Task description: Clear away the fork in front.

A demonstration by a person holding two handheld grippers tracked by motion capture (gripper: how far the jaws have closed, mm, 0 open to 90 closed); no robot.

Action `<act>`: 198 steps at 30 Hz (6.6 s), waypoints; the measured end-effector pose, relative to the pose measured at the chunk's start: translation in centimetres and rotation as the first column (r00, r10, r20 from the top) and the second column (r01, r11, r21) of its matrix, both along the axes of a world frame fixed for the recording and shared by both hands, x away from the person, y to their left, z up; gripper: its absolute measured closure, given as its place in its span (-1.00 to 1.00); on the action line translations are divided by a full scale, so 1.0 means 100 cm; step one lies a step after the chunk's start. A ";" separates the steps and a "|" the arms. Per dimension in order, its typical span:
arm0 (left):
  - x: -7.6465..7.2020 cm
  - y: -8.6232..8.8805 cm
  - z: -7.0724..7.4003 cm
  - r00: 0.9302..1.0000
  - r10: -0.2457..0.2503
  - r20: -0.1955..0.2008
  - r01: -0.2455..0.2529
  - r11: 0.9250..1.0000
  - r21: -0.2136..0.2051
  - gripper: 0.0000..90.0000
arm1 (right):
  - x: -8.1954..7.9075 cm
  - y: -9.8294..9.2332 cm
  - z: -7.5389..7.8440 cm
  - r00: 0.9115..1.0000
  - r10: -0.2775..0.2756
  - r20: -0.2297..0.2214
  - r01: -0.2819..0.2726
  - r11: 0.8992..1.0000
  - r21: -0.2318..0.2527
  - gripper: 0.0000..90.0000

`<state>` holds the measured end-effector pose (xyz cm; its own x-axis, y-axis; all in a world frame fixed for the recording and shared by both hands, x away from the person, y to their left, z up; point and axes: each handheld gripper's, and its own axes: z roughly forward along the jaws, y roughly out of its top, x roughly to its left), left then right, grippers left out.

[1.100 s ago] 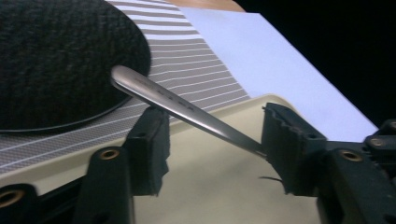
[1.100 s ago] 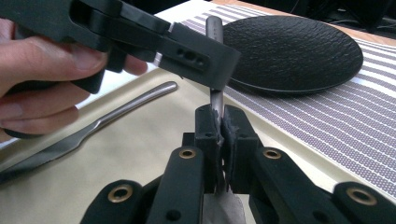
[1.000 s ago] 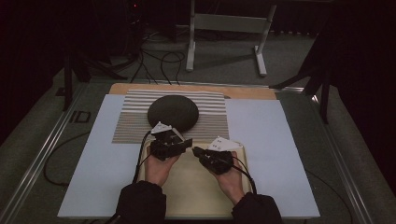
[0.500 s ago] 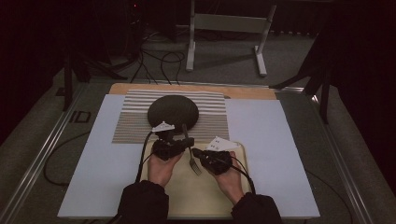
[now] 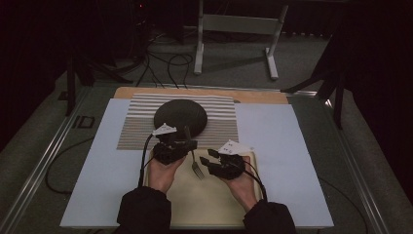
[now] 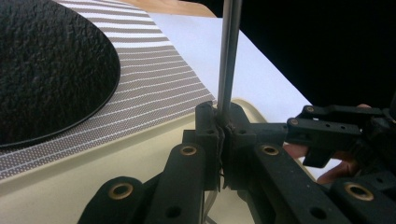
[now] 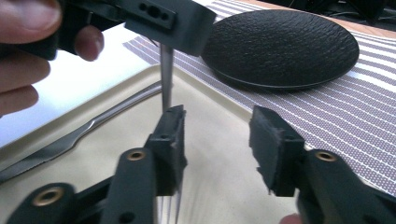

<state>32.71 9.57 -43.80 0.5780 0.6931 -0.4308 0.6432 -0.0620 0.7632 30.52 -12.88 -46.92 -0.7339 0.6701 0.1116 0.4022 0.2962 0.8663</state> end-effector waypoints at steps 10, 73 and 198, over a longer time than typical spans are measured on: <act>-0.001 0.008 0.004 1.000 -0.002 0.002 0.002 1.000 -0.003 0.93 | 0.004 -0.007 -0.001 0.999 -0.025 -0.034 0.025 1.000 -0.017 -0.34; -0.002 0.058 0.015 0.999 -0.022 -0.032 0.023 0.999 0.029 0.93 | -0.026 -0.142 -0.009 0.948 -0.266 0.177 0.258 0.964 0.066 -0.82; -0.019 0.064 -0.038 0.996 0.064 -0.056 -0.048 0.969 0.241 -0.84 | -0.026 -0.145 -0.014 0.955 -0.255 0.151 0.246 0.966 0.076 -0.78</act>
<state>30.81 16.00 -47.59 0.5123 0.8109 -0.2829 0.6971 -0.2002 0.6885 27.89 -27.36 -48.36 -0.5542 0.8309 0.0502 0.3136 0.1525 0.9372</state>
